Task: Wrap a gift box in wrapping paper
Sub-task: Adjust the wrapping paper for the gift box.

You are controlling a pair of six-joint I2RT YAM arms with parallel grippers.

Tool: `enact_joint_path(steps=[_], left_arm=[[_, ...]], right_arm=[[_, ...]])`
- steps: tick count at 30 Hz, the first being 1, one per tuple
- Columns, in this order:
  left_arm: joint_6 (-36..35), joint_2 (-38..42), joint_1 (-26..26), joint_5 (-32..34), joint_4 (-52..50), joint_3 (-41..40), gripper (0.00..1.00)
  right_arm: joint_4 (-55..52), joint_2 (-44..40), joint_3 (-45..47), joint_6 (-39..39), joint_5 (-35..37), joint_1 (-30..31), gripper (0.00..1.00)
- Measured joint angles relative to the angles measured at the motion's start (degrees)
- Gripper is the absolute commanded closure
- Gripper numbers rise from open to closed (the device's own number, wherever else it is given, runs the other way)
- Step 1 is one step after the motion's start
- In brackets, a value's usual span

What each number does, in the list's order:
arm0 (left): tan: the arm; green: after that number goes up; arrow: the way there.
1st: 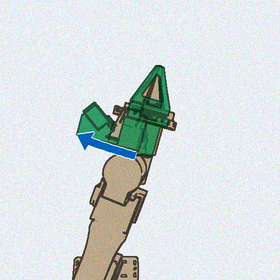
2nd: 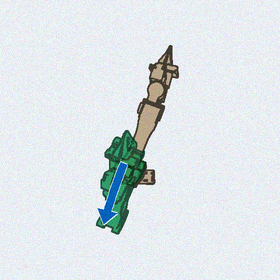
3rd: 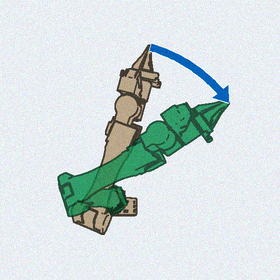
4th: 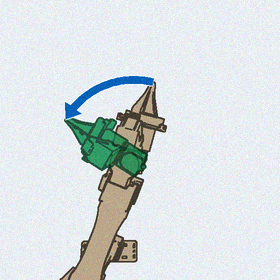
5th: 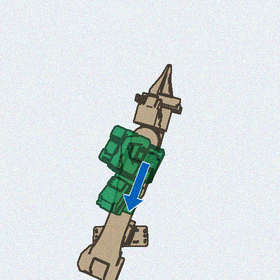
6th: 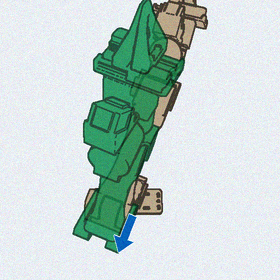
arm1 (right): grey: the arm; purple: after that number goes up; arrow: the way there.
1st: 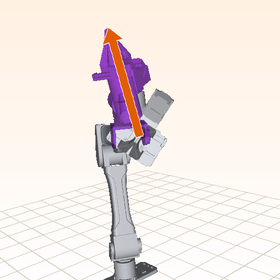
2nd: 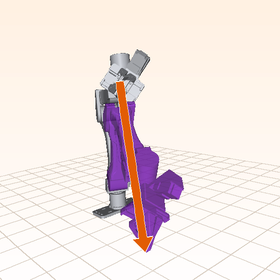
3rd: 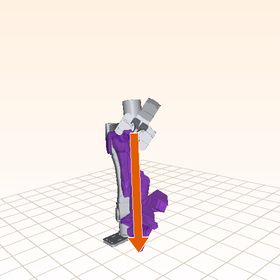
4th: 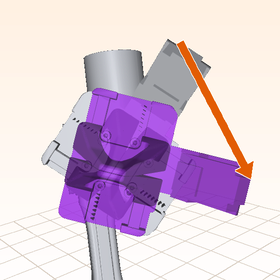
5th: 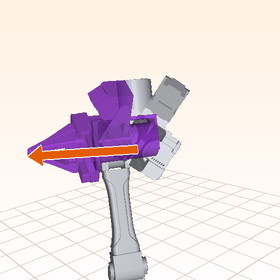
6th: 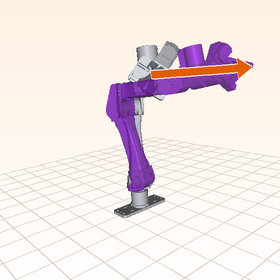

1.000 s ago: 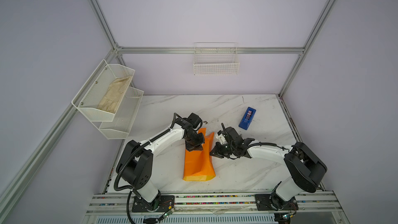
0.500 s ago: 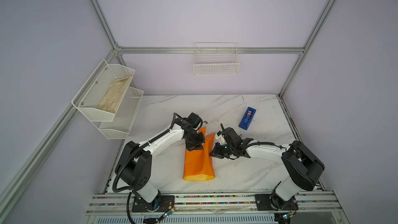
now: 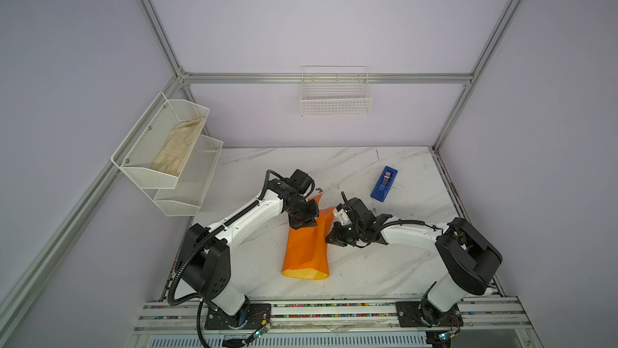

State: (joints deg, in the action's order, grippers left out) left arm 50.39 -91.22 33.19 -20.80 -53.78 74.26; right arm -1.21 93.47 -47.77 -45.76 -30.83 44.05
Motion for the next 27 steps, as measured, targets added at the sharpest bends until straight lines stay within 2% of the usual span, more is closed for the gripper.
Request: enact_joint_path(steps=[8,18,27], left_arm=[[0.0,-3.4,2.2,-1.5,0.6,0.0,0.95],[-0.5,-4.7,2.4,-1.7,2.3,-0.4,0.92],[-0.5,-3.6,0.9,-3.5,6.6,-5.9,0.89]], right_arm=[[0.1,0.9,-0.9,-0.1,0.0,0.0,1.00],[0.1,1.0,-0.9,0.0,0.0,0.0,1.00],[-1.0,-0.4,-0.9,0.0,0.0,0.0,1.00]])
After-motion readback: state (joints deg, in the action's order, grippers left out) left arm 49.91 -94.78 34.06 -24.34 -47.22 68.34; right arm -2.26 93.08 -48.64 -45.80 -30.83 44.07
